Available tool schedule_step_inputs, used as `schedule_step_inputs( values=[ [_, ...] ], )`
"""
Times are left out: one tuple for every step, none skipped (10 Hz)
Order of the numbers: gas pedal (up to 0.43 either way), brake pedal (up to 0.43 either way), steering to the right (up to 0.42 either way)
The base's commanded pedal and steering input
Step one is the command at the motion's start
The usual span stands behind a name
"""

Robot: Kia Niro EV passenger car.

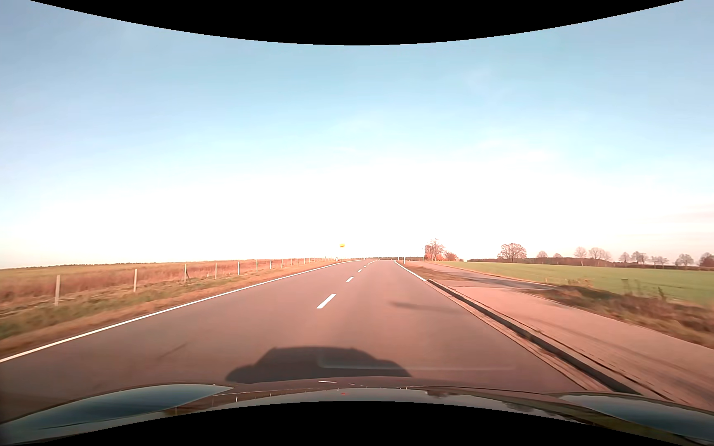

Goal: Follow the waypoints while adhering to traffic rules and regulations

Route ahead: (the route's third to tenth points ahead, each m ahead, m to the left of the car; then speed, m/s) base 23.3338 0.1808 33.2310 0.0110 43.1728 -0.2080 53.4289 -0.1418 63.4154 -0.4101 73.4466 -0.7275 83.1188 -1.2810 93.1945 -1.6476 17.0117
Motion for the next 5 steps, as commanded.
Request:
schedule_step_inputs(
  values=[
    [0.268, 0.0, 0.001],
    [0.268, 0.0, 0.0],
    [0.268, 0.0, 0.0],
    [0.268, 0.0, 0.0],
    [0.268, 0.0, 0.0]
  ],
)
